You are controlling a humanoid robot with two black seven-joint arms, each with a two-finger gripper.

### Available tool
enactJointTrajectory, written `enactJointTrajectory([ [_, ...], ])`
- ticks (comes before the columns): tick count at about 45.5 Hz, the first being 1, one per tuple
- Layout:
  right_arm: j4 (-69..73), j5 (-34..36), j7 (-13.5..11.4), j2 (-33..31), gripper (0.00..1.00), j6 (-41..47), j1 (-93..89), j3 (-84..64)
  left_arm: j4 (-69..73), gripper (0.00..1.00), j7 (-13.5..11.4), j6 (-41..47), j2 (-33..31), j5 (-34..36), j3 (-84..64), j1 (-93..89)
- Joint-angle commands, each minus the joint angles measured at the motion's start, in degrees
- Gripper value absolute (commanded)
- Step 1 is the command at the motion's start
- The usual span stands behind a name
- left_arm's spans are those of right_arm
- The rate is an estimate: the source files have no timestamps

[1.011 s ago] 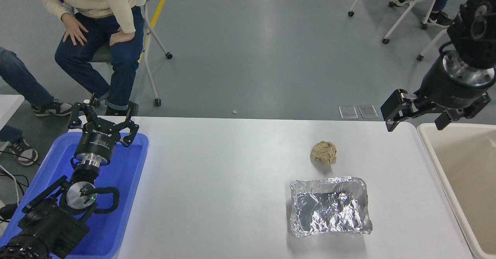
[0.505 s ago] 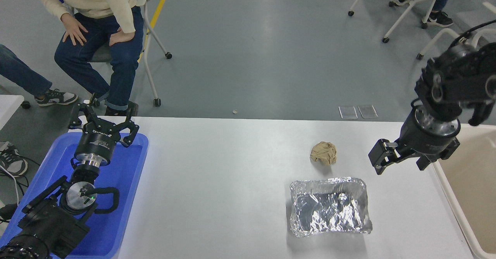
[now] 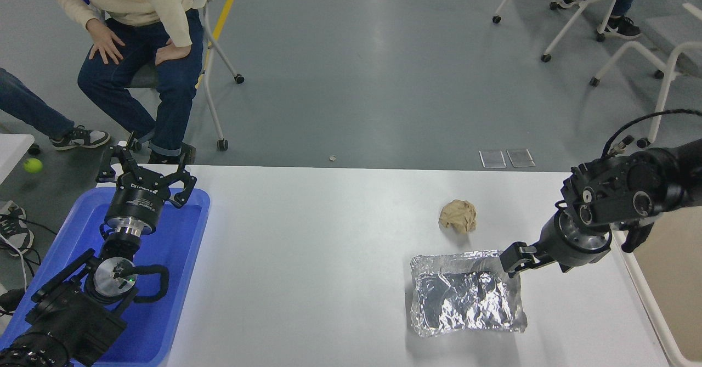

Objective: Pick up foil plate and place in dustbin

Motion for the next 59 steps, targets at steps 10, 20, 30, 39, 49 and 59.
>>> enactJointTrajectory([
  [10,-7.59,5.04,0.01,0.52,0.96,-2.55,-11.11,1.46,0.04,1.00,0.00,0.01,0.00,0.00,0.01,0.00],
  [20,-11.63,4.86,0.01,1.31,0.94,-2.55,-15.32,3.56,0.04,1.00,0.00,0.01,0.00,0.00,-0.08,0.00],
  [30,-13.65,4.86,0.01,1.93,0.88,-2.64,-16.73,5.76,0.04,1.00,0.00,0.01,0.00,0.00,-0.08,0.00],
  [39,-14.80,4.78,0.01,3.16,0.64,-2.55,-17.79,5.94,-0.04,1.00,0.00,0.01,0.00,0.00,-0.08,0.00],
  [49,-14.71,4.77,-0.17,3.16,0.10,-2.38,-17.88,5.85,0.04,1.00,0.00,0.01,0.00,0.00,0.01,0.00],
  [59,-13.57,4.95,-0.17,2.55,0.00,-1.41,-17.00,5.68,-0.04,1.00,0.00,0.01,0.00,0.00,0.01,0.00],
])
